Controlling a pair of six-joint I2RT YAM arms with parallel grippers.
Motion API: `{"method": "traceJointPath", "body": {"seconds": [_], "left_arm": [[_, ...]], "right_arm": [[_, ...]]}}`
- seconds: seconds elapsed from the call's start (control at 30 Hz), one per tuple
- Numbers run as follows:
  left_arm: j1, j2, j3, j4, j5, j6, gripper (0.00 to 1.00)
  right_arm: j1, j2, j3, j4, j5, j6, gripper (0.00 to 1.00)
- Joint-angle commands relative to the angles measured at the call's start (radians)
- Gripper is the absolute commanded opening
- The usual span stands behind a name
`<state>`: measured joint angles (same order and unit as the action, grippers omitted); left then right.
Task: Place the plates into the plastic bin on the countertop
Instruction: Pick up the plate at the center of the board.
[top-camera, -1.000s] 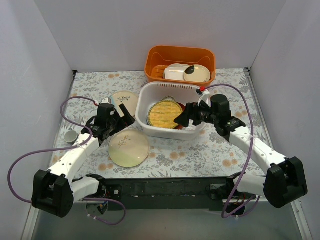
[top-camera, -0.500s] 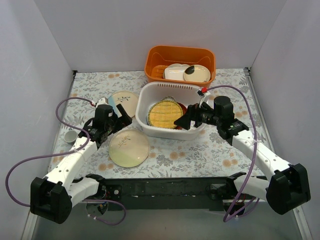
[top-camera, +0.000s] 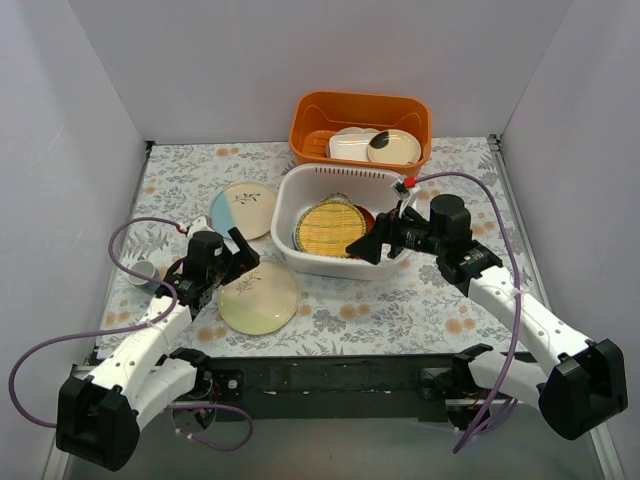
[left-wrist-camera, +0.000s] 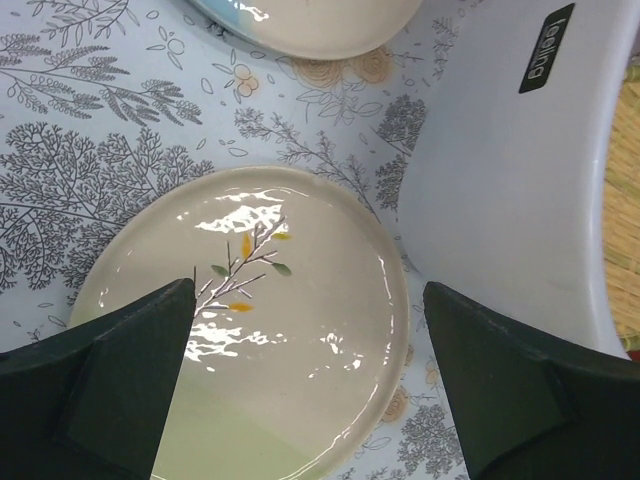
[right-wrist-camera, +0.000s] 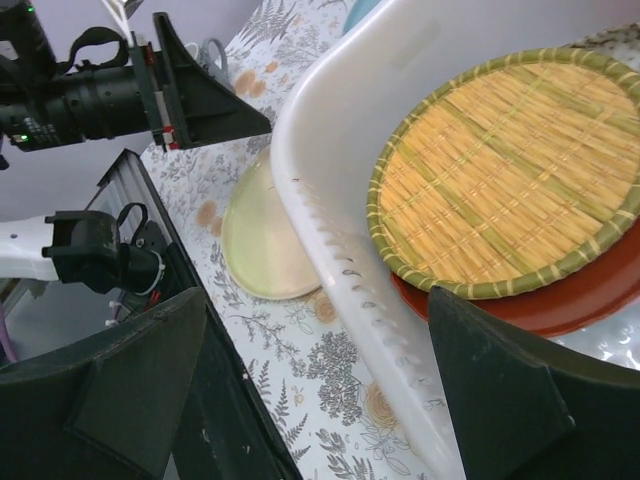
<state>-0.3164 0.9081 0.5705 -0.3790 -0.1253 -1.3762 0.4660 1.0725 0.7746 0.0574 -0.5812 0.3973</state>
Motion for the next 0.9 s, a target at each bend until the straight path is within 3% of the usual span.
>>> {"method": "traceJointPath", "body": {"seconds": [0.0,0.37,0.6,0.87], "left_arm": [[-0.001,0.012,-0.05,0.061,-0.043,-0.003,0.98],[0.007,0.195,-0.1,0.245,-0.054,0.035,0.98],[0.083,0.334,-0.031,0.259,-0.013,0.068,0.98],[0.114,0.316,0.012,0.27,-0.03,0.088,0.98]], "right_arm": [[0.071,0.001,0.032,0.041,0.009,0.017,0.98],[0.327,0.004,-0.001,0.013,0.25,0.08,0.98],[0.37,0.027,-0.123,0.124,0.305,0.202,0.98],[0.404,0.041,-0.239,0.249,0.313,0.302,0.97]]}}
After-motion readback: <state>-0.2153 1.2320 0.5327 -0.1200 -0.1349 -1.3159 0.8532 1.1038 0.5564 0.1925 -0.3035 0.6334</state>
